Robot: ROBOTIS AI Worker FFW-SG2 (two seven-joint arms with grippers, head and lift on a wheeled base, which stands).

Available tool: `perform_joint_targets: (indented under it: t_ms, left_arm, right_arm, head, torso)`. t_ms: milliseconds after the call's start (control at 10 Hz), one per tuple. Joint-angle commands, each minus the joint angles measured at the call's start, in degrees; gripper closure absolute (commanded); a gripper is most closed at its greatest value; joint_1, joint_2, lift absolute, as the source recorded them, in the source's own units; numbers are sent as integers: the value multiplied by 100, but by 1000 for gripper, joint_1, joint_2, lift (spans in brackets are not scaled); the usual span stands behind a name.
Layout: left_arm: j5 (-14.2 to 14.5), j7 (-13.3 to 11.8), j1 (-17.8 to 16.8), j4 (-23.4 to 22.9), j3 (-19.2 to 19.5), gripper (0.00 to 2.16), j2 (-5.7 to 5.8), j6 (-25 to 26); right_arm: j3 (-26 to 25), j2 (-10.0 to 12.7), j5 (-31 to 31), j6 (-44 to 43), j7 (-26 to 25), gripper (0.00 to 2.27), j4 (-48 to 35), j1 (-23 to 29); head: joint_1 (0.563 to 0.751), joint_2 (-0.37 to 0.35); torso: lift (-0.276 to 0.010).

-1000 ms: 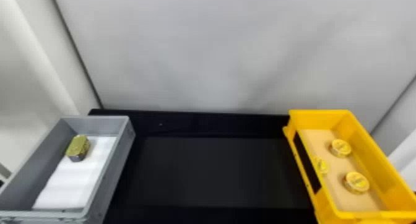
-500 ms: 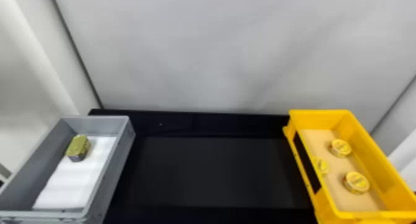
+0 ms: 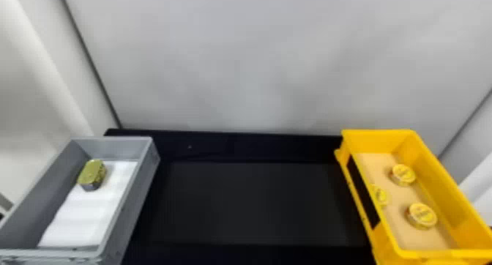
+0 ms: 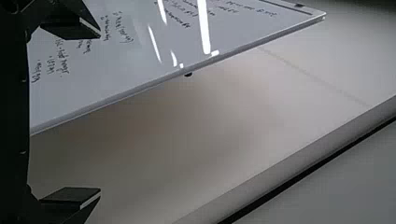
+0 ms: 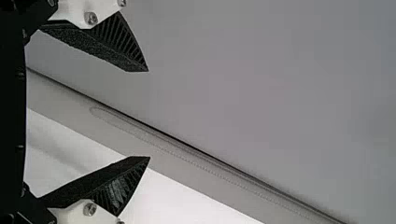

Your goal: Pick up the round yellow can and place it in the yellow rectangular box

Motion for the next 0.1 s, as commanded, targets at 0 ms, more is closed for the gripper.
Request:
perform_joint_targets:
  t_ms: [0]
  left_arm:
    - [0, 6, 6, 0, -7, 93, -15, 7]
  right_arm:
    - [1, -45, 70, 279, 42, 127, -92, -16]
  head:
    - [694, 14]
  torso:
    - [-64]
